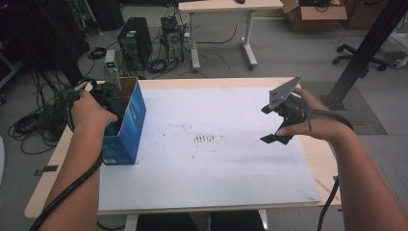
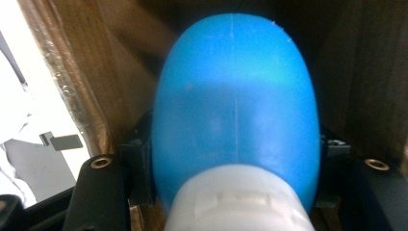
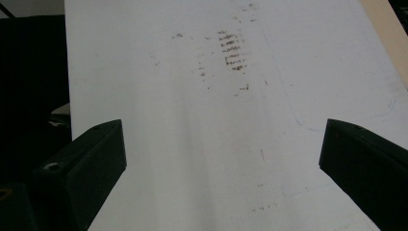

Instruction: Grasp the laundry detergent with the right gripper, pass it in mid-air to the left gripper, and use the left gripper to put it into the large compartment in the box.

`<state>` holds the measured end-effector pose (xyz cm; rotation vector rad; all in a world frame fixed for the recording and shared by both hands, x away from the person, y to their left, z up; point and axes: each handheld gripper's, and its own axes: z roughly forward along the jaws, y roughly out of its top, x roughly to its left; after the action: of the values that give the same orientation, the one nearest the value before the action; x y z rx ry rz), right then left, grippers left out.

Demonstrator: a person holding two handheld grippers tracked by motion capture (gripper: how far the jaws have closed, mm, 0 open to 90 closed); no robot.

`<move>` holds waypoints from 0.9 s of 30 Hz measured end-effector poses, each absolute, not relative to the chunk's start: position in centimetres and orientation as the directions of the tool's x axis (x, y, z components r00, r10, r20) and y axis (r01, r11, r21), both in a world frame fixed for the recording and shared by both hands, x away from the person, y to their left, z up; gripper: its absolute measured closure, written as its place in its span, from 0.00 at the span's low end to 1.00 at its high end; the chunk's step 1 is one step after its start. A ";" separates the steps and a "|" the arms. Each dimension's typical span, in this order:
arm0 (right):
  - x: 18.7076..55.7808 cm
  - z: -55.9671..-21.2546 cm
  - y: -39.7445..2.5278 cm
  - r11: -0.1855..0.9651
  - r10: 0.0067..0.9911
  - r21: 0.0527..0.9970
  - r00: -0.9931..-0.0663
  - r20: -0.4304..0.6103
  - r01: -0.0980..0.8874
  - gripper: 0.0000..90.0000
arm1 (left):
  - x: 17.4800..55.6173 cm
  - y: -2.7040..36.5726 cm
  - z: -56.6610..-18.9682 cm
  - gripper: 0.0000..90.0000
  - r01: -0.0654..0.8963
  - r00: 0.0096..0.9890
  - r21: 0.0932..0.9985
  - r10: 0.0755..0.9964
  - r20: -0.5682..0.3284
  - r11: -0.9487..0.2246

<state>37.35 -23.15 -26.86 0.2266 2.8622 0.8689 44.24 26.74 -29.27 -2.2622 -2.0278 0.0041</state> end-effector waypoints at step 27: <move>37.3 -26.9 -23.5 0.815 0.182 0.571 -0.979 -0.090 0.099 0.03 | 43.7 26.6 -27.1 0.30 0.994 0.094 -0.052 0.994 0.062 -0.091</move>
<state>37.28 -23.50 -26.85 0.2219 2.8584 0.8879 43.75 26.59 -27.07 -2.2629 -2.0617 -0.0157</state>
